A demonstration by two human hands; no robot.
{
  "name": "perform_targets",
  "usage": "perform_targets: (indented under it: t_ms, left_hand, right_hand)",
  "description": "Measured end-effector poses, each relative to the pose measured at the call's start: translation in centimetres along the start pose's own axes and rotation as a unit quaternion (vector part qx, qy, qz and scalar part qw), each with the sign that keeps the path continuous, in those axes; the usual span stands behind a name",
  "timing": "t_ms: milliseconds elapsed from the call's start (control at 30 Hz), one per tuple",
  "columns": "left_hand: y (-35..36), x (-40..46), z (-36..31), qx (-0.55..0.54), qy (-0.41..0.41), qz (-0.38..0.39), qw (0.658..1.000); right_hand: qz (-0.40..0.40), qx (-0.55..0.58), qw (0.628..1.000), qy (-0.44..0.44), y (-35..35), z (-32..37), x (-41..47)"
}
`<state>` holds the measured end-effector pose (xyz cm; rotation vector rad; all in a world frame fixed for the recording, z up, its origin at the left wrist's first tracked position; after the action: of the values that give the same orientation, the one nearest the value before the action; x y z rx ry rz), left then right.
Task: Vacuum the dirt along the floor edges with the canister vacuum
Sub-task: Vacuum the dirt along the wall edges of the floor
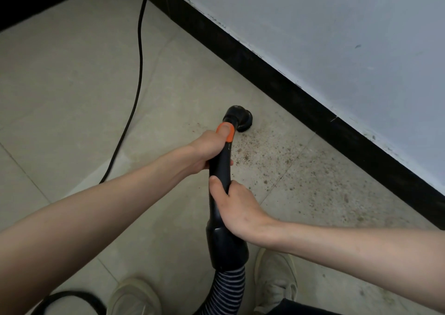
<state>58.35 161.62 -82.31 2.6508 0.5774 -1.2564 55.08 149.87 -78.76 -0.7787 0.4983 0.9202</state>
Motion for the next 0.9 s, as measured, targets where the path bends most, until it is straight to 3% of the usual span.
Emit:
perform_targets:
  t_ms: [200, 533, 900]
  left_hand:
    - [-0.8, 0.2, -0.4, -0.001, 0.006, -0.001, 1.000]
    - [-7.9, -1.2, 0.9, -0.032, 0.003, -0.125, 0.992]
    - [-5.4, -3.2, 1.2, -0.042, -0.025, -0.089, 0.995]
  right_hand:
    - [0.009, -0.002, 1.000, -0.002, 0.2, 0.8, 0.7]
    - [0.099, -0.027, 0.992, -0.075, 3.4, 4.4, 2.0]
    - [0.092, -0.036, 0.994, -0.052, 2.5, 2.8, -0.1]
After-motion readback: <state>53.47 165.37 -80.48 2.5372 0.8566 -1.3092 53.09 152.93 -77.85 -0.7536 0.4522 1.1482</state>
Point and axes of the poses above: each hand's wrist, its own x-axis towards the middle knuckle, its own y-axis out of the palm, z = x × y, the point moved 4 cm from there along x, towards the middle knuckle, and after that the axes turned 1 degree about -x, right-handed, at the moved point
